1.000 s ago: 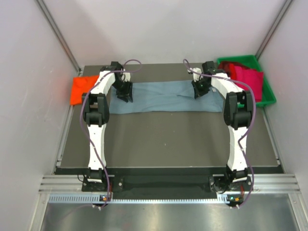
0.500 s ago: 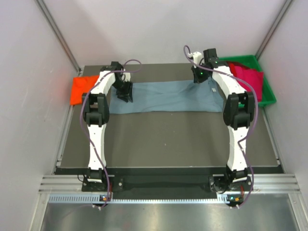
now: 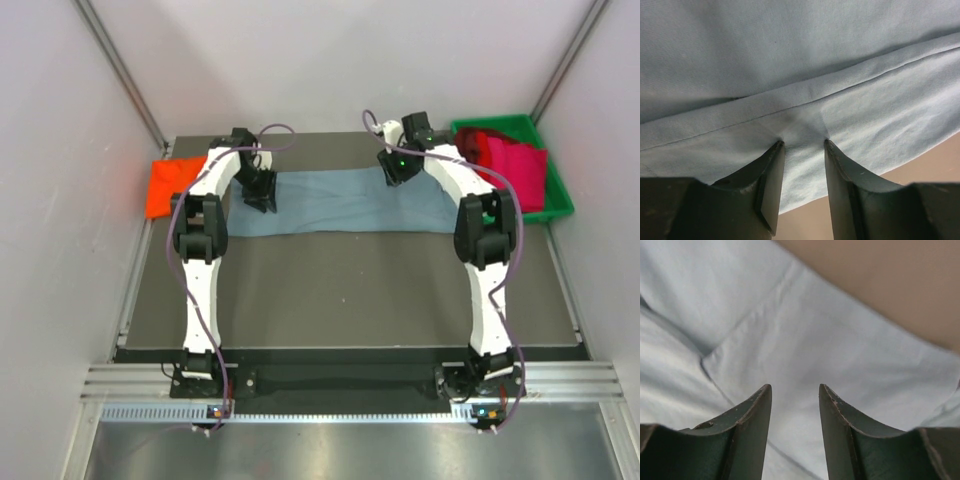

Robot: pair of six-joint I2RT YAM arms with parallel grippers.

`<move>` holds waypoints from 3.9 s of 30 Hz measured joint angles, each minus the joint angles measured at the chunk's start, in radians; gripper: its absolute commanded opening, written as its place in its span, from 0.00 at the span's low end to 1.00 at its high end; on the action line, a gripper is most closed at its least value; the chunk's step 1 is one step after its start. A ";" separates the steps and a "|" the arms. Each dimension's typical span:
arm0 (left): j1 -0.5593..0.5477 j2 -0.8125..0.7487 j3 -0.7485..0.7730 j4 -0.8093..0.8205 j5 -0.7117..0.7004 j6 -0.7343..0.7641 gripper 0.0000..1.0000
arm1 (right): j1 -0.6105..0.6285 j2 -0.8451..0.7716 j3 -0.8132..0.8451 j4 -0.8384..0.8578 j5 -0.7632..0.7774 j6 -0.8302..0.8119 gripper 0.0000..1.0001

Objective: Fold and stack the t-shirts
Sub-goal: Fold the tshirt

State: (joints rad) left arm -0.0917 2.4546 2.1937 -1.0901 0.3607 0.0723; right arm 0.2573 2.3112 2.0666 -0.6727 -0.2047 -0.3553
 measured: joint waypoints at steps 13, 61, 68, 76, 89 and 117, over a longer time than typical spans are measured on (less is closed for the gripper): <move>0.021 -0.089 -0.024 -0.024 -0.020 0.028 0.99 | -0.122 -0.365 -0.382 0.003 0.017 0.058 0.47; 0.125 -0.077 -0.129 0.039 -0.211 0.021 0.00 | -0.299 -0.152 -0.386 -0.005 0.098 0.140 0.00; 0.121 -0.170 -0.301 0.014 -0.171 0.011 0.00 | -0.297 -0.069 -0.252 -0.010 0.098 0.139 0.00; 0.082 -0.253 -0.472 -0.024 -0.111 0.004 0.00 | -0.283 0.062 -0.043 0.000 0.100 0.140 0.00; 0.005 -0.346 -0.658 -0.060 -0.063 -0.018 0.00 | -0.238 0.217 0.193 0.060 0.104 0.159 0.00; 0.049 -0.345 -0.463 -0.061 -0.198 -0.021 0.62 | -0.251 -0.060 -0.027 0.076 0.110 0.246 0.55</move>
State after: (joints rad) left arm -0.0425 2.1094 1.7302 -1.1515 0.1631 0.0513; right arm 0.0063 2.2513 2.0392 -0.5964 -0.0948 -0.1089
